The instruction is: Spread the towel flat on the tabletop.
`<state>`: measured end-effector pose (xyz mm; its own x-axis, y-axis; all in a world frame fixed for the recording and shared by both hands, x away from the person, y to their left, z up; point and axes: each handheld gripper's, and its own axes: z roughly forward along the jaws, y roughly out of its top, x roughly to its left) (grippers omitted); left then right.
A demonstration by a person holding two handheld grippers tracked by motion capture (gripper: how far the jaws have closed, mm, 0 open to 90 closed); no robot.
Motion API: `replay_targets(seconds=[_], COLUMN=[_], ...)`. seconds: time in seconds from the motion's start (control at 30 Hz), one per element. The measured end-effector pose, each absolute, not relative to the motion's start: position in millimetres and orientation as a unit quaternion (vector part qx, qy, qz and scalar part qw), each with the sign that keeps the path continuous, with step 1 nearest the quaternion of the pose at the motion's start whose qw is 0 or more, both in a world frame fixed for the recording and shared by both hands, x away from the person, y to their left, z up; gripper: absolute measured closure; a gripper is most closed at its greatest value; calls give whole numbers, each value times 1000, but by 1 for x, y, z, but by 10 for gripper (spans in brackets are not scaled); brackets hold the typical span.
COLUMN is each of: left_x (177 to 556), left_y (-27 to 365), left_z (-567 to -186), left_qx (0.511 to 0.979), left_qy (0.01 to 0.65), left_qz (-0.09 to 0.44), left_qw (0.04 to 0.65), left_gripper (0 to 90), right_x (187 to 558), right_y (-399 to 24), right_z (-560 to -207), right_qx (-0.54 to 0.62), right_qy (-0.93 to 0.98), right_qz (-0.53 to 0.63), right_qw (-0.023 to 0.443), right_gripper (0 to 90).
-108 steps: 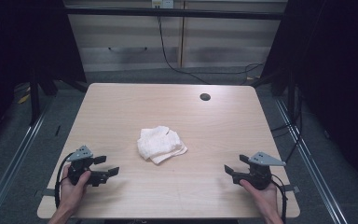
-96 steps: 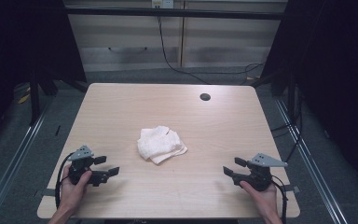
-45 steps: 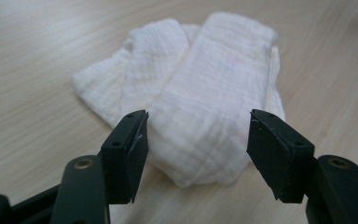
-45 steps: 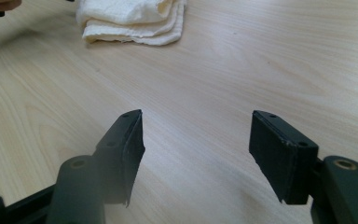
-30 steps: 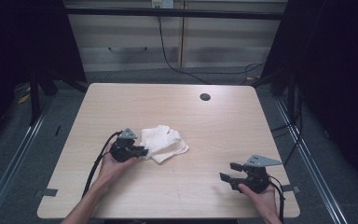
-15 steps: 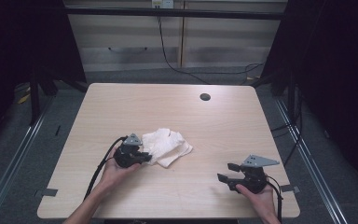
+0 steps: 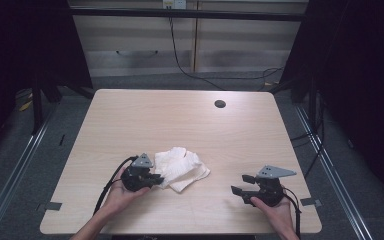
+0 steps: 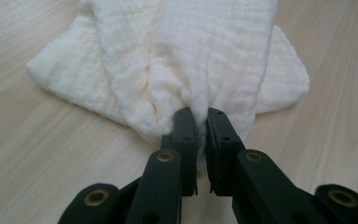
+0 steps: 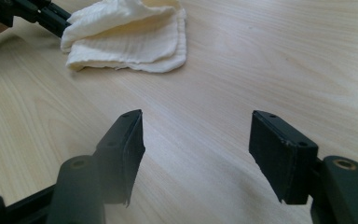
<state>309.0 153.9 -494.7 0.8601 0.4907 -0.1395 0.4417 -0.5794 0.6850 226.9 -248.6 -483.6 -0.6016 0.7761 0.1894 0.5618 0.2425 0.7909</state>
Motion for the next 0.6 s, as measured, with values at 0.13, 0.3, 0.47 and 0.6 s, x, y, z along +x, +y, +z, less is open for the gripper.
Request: replay_targets(seconds=[0.13,0.3,0.47,0.6], left_x=[307,305,302,302], left_y=[158,160,170,172], left_z=[-495,-494,-494,-490], left_qx=[886,888,885,880], left_qy=[266,267,272,275], left_qz=[28,29,29,29], left_qw=[378,373,378,387], left_gripper=[833,827,807,768], right_x=[228,233,241,256], right_y=[-245,-237,-224,-204], right_z=[-481,-478,-477,-476], right_qx=[424,410,395,374], right_qy=[779,787,796,806], right_qz=[446,445,445,446], right_qw=[120,118,114,105], right_gripper=[355,358,381,440])
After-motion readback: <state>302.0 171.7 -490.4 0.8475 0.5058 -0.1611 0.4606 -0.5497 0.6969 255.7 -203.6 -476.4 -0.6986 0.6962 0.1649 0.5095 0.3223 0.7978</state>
